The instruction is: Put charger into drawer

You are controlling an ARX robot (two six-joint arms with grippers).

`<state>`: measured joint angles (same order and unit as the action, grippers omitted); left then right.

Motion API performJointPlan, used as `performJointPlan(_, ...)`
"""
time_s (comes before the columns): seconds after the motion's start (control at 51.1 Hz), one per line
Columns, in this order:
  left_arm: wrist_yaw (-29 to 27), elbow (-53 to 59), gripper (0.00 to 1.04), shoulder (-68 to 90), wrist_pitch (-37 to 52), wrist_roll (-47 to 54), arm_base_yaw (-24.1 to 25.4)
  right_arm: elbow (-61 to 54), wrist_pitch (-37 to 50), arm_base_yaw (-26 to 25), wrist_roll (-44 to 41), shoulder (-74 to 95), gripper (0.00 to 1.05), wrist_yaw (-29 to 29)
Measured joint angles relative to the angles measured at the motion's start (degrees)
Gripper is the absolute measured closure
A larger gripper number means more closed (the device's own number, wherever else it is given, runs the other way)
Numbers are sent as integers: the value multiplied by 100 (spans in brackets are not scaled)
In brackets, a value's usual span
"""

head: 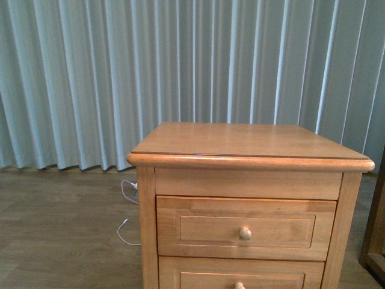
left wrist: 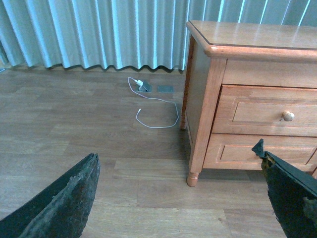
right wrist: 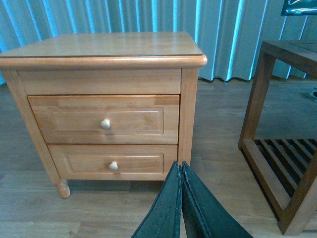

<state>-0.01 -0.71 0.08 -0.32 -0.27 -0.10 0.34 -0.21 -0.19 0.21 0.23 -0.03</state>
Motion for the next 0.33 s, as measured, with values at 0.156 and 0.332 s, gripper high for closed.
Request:
performJointPlan(0.156,0,0,6,0,0,0,0,0,0,0,-7,0,72,0)
performJointPlan(0.332,0,0,6,0,-2,0,0,0,0,0,-4,0,33,0)
